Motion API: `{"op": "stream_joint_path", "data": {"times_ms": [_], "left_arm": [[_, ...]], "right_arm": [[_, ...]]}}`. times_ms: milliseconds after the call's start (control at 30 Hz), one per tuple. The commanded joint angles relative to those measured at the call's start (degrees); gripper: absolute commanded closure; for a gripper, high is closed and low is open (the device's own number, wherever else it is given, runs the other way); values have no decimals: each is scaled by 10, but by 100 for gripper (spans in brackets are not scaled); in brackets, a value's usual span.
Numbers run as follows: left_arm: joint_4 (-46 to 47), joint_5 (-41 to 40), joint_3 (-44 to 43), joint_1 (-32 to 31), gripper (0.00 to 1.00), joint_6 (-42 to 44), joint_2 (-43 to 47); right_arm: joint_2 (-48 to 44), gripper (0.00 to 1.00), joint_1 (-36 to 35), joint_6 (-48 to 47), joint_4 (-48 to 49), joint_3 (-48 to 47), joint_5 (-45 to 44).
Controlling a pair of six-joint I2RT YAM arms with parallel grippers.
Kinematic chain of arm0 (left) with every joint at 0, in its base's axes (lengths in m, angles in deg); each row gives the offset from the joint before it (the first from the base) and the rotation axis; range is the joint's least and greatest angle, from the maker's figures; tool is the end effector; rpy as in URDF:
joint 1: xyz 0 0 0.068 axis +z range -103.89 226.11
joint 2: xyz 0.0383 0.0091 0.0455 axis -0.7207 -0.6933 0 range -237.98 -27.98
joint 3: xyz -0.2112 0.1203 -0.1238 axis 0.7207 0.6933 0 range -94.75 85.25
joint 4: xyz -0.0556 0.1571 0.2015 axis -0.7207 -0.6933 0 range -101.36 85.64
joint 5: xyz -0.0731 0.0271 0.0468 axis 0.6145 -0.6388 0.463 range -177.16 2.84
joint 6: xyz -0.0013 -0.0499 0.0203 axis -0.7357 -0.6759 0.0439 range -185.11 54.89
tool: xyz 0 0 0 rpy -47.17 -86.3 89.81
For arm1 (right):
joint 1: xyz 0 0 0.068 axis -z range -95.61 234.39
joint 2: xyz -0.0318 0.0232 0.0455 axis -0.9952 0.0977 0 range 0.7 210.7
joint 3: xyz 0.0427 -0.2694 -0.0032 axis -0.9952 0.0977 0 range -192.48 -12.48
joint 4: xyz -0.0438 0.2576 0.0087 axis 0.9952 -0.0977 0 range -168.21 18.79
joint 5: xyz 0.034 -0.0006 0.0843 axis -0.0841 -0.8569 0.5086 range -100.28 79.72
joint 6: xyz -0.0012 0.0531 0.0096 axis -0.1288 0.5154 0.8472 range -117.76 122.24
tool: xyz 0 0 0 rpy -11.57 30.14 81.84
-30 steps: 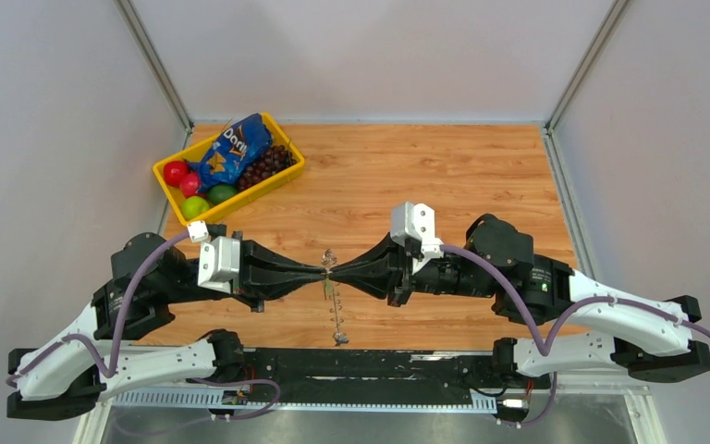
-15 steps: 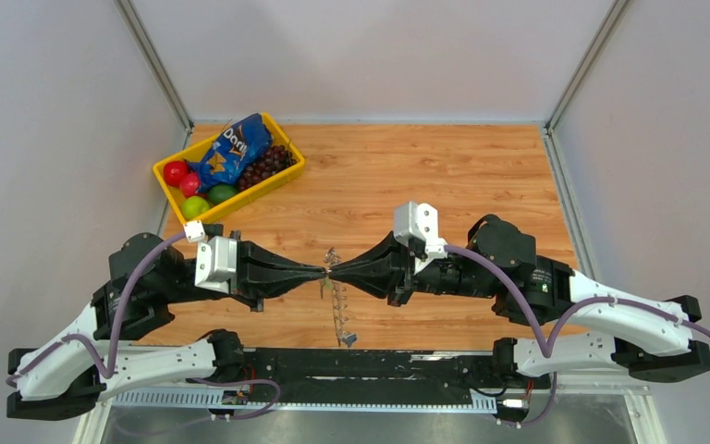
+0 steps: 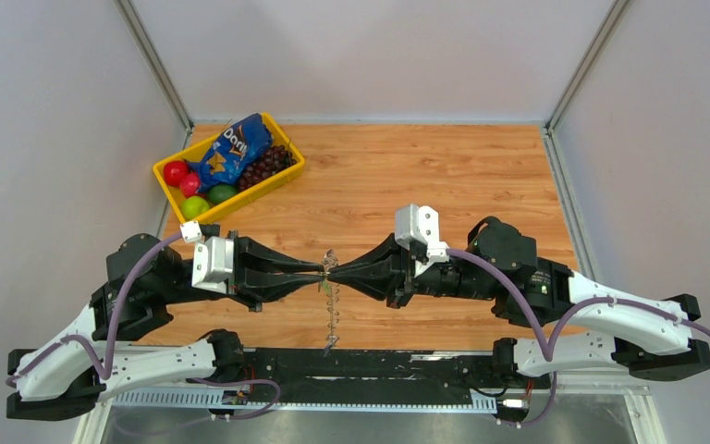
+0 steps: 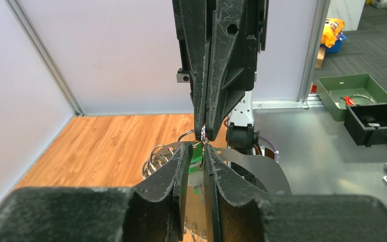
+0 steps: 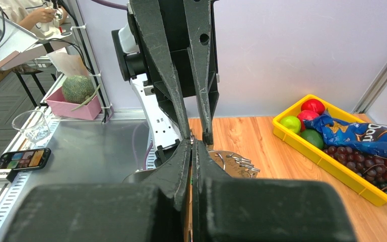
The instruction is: Put the keys on the keyring
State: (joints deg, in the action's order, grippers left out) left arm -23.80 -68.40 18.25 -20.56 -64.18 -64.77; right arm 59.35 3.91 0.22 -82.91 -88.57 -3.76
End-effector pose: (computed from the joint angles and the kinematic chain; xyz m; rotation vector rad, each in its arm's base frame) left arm 0.0275 -0.0926 0.4669 1.0612 1.0580 -1.1674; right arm 0.0303 0.2051 0.4805 -1.1206 1.1262 1.1787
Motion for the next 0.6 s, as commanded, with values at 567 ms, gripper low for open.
{"op": "stream_joint_path", "data": {"times_ms": [567], "left_arm": [[3,-5,7,1,81,5,8]], "right_arm": [[-16,100,-10,-5,68,-8,-2]]}}
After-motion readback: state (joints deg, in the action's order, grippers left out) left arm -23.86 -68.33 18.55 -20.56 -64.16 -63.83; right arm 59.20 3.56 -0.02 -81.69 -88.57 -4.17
